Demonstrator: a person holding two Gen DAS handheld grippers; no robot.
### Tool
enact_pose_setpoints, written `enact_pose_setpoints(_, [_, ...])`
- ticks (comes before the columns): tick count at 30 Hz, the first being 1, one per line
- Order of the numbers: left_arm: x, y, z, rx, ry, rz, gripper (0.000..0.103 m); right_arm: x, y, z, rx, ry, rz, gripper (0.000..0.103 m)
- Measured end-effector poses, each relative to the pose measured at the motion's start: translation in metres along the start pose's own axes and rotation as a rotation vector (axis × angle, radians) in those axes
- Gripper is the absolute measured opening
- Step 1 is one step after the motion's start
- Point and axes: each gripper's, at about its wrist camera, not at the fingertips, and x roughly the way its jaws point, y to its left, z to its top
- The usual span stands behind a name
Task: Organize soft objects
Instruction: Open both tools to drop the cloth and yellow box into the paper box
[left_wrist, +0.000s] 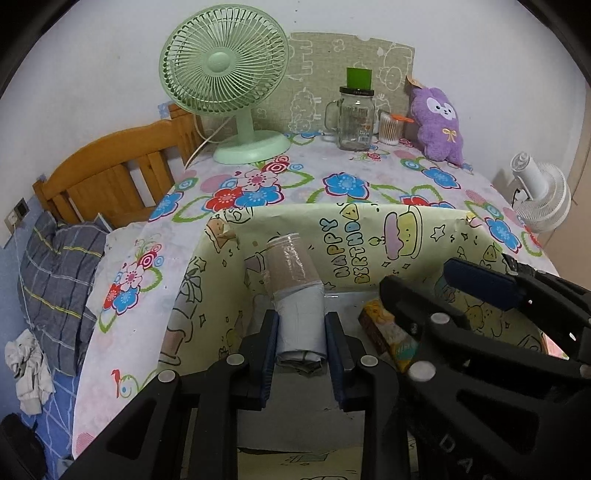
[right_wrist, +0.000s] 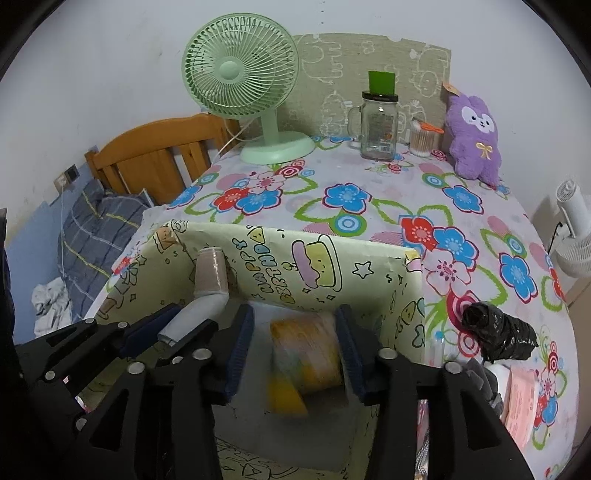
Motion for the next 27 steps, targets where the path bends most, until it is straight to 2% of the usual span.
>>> enact_pose_setpoints(2, [0.001, 0.002, 0.001, -0.002, 0.002, -0.007, 0.026, 0.001, 0.0, 0.002, 0.001, -0.003, 0.007, 0.062])
enact_pose_setpoints(9, [0.003, 0.006, 0.005, -0.007, 0.019, -0.03, 0.027, 0.005, 0.003, 0.006, 0.003, 0.004, 0.024, 0.065])
enact_pose_setpoints(11, [0.0, 0.007, 0.006, -0.02, 0.018, -0.055, 0.033, 0.004, 0.003, 0.007, 0.014, 0.011, 0.044, 0.069])
enact_pose_setpoints(12, [-0.002, 0.007, 0.007, -0.026, 0.014, -0.065, 0.04, 0.003, 0.003, 0.008, 0.018, 0.013, 0.055, 0.072])
enact_pose_setpoints(14, [-0.01, 0.003, 0.007, -0.026, -0.006, -0.079, 0.058, -0.003, 0.002, 0.008, 0.027, 0.004, 0.062, 0.076])
enact_pose_setpoints(15, [-0.015, 0.001, 0.007, -0.022, -0.02, -0.071, 0.073, -0.007, 0.001, 0.008, 0.028, -0.006, 0.054, 0.08])
enact_pose_setpoints(16, [-0.02, -0.002, 0.007, -0.019, -0.041, -0.059, 0.08, -0.011, 0.001, 0.008, 0.029, -0.018, 0.05, 0.081])
enact_pose_setpoints(27, [-0.049, -0.025, 0.009, -0.001, -0.077, -0.071, 0.088, -0.05, -0.012, 0.005, 0.024, -0.083, 0.013, 0.089])
